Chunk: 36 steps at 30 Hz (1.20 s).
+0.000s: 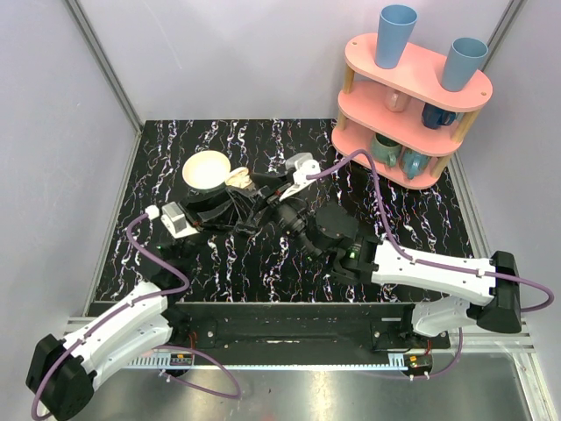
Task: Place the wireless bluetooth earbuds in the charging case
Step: Close the charging case with the earbuds.
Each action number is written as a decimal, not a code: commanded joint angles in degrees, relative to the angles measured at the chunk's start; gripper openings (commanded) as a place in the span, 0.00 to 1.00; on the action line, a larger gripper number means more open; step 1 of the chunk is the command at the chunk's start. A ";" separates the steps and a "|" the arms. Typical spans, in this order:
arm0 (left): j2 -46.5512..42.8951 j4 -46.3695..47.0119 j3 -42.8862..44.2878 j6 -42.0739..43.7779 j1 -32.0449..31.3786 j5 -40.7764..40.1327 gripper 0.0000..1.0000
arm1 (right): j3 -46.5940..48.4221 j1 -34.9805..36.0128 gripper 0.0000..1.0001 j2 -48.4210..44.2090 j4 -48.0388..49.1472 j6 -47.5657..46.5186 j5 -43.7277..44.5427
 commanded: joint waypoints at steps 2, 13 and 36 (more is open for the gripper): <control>-3.10 2.83 -0.73 1.24 -0.20 -0.22 0.00 | 3.65 -0.39 0.68 -4.17 1.48 -4.14 -0.64; -7.76 -4.11 -2.32 3.62 -0.20 2.40 0.00 | 7.58 -0.57 0.72 -4.71 -2.28 -8.88 4.62; -6.27 -15.36 4.01 6.25 -0.20 21.92 0.00 | 25.01 -18.59 0.78 7.34 -50.19 13.08 -21.39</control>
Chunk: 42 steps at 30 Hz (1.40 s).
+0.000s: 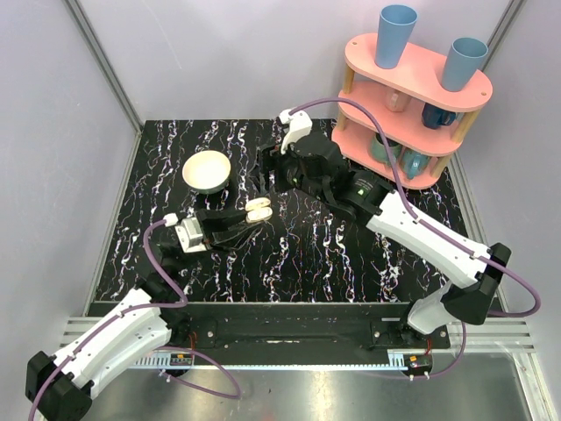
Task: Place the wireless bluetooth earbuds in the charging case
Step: Close the charging case with the earbuds, then place the charging case with the earbuds at the center of the board.
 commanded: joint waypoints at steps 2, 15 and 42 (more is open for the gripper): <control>1.03 1.05 2.61 0.68 -0.27 1.33 0.00 | -1.99 0.10 0.78 -2.91 -1.52 2.46 -3.59; 4.81 -4.29 5.33 -7.47 -0.18 -7.97 0.00 | -12.71 0.10 0.80 -11.00 -1.87 6.15 6.74; 58.85 -2.39 14.03 -44.57 -1.76 -10.63 0.02 | -40.49 -12.38 0.89 -25.59 -1.43 23.82 7.56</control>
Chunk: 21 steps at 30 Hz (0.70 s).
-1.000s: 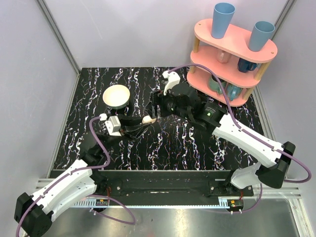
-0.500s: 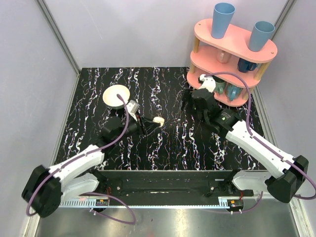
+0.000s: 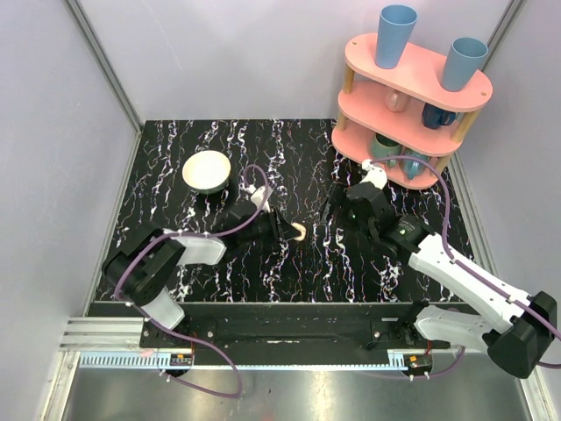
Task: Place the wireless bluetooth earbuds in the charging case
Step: Place the charging case with the earbuds at the center of the board.
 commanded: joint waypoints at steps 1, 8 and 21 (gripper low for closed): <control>6.53 9.29 4.38 -5.59 -0.23 -0.87 0.03 | -1.30 0.12 0.89 -2.53 2.11 2.59 -0.50; 11.99 11.94 4.11 -7.52 -0.32 -3.68 0.11 | -2.44 0.12 0.89 -2.71 2.28 2.07 -0.85; 13.76 2.73 6.40 -2.17 0.03 -5.70 0.45 | -2.88 0.13 0.89 -1.30 3.69 1.89 -3.67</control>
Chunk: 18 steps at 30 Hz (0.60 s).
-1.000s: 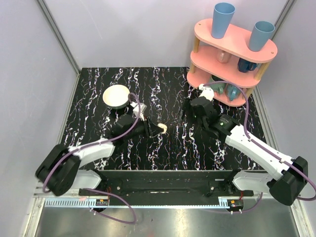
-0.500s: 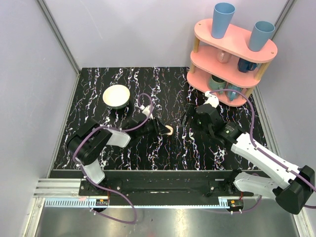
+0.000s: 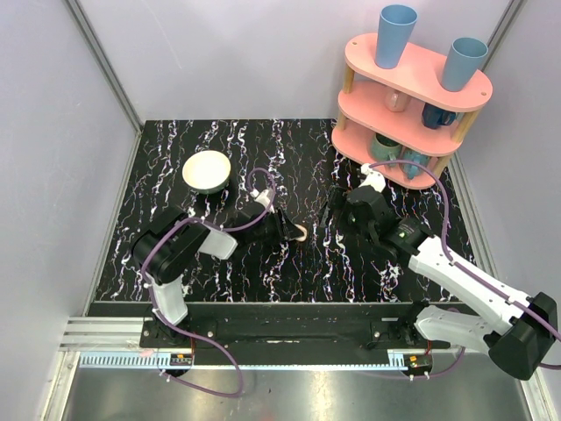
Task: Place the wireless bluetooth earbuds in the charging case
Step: Place the charging case with the earbuds at the center of the board, then reset both arms
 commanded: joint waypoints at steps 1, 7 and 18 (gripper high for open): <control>-2.52 -6.12 2.09 3.97 0.10 -3.48 0.46 | 0.18 0.13 0.90 0.38 2.34 0.21 -0.72; -9.90 -16.23 1.74 9.95 0.45 -7.95 0.56 | -0.35 -0.05 0.90 0.38 2.25 -0.93 0.86; -33.61 -37.06 6.12 21.90 0.54 -16.75 0.99 | -1.05 -5.05 0.93 0.02 2.33 -5.93 3.77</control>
